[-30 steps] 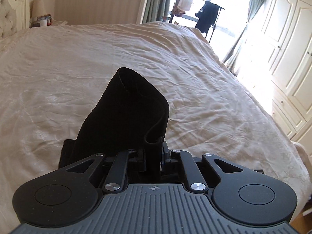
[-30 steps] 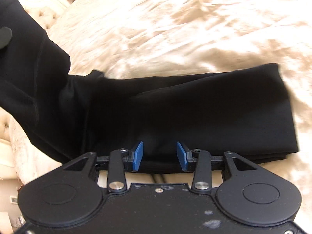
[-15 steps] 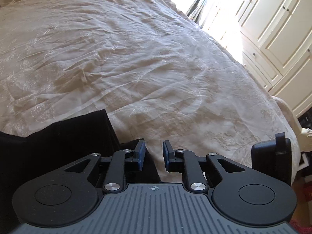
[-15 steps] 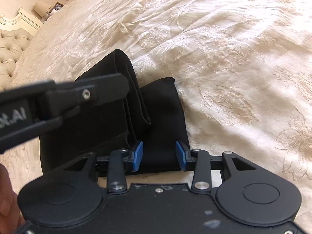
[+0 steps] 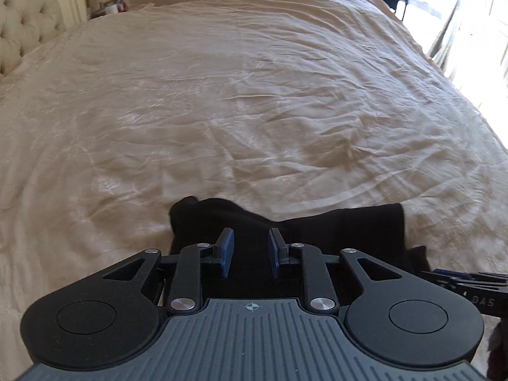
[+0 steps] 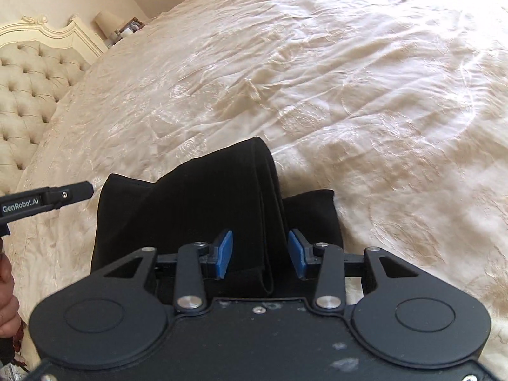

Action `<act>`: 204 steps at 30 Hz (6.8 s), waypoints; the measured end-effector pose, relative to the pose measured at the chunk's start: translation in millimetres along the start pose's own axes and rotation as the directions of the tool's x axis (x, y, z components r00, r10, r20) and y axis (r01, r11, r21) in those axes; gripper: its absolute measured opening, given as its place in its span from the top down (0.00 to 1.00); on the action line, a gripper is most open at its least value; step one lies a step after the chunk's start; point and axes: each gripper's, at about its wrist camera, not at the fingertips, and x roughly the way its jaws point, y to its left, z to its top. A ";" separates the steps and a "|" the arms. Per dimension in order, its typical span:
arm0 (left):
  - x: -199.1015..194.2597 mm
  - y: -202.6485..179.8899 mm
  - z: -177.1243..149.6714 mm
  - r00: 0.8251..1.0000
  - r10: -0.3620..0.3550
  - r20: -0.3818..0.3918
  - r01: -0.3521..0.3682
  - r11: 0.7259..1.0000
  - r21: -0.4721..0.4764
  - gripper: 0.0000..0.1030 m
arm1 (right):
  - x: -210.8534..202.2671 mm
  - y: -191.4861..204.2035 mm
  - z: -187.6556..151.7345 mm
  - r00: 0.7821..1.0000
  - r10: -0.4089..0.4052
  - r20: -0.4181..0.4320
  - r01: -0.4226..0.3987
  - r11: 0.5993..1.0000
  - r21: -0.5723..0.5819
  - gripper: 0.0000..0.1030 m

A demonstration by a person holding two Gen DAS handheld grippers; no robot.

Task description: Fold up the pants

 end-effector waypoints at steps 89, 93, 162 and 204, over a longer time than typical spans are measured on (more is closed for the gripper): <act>30.6 47.9 -46.6 0.905 -0.235 -0.355 0.277 0.958 0.073 0.67 | 48.8 65.3 -32.8 0.963 -0.191 -0.189 0.181 0.981 -0.067 0.74; 41.2 80.2 -20.1 0.927 -0.217 -0.308 0.218 0.975 -0.031 0.67 | 51.9 55.5 -44.8 0.965 -0.179 -0.191 0.177 0.984 -0.028 0.74; 138.3 -5.4 19.2 0.925 -0.052 -0.378 0.118 0.981 0.155 0.61 | 99.2 79.4 7.6 0.946 -0.180 -0.270 0.153 0.981 -0.115 0.51; 61.5 49.4 -21.6 0.976 0.004 -0.219 0.007 0.999 0.050 0.25 | 8.0 24.0 -0.5 0.975 -0.220 0.021 0.220 0.975 -0.021 0.27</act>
